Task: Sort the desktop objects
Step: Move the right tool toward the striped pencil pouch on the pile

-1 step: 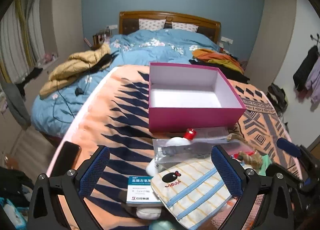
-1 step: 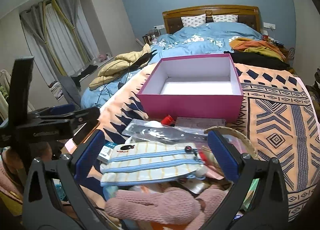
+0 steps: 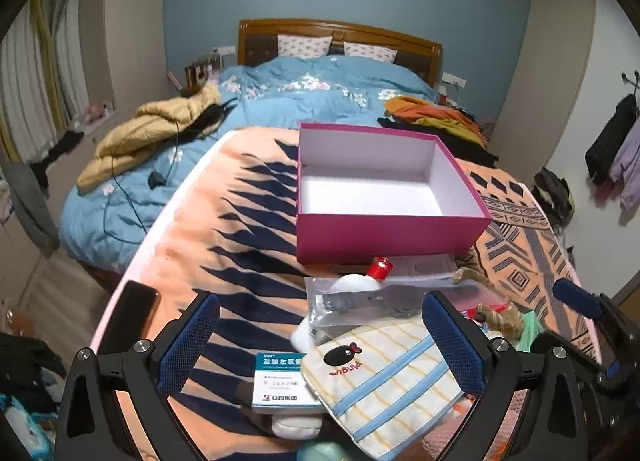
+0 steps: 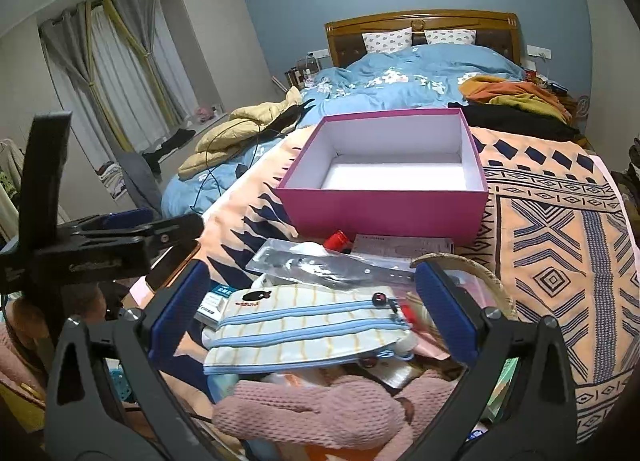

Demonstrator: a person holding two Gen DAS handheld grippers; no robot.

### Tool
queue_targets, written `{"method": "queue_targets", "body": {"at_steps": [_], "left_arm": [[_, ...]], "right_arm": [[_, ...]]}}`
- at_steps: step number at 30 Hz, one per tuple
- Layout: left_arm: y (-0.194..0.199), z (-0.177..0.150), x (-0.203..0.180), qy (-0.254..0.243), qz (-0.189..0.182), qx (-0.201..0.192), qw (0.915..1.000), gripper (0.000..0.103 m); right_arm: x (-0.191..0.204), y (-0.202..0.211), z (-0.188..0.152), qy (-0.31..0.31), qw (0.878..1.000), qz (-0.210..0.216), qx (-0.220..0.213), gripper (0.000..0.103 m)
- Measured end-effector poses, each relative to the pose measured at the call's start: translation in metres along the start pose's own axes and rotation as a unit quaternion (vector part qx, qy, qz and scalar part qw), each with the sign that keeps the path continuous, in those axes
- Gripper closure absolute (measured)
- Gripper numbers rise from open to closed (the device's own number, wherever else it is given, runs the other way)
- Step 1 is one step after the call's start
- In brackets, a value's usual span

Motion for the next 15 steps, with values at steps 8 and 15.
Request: {"method": "queue_targets", "body": {"at_steps": [8,15], "left_arm": [[0.000,0.005,-0.029,-0.039,0.042,0.020,0.9982,0.000],[0.001,0.015,-0.015,-0.007,0.026,0.009,0.9996,0.000]], "right_arm": [[0.007,0.002,0.010,0.013,1.000,0.022,-0.008,0.000],[0.009,-0.001,0.025,0.034,0.999,0.038,0.000,0.000]]}}
Point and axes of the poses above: each gripper's, at about its wrist camera, not at the fingertips, and y roughly against the way its jaws point, x to its left, z to its top, the point moved 4 cm from there along -y, roughly the way its jaws point, and after that the axes turned 13 degrees about -y, right-handed, at the moved point
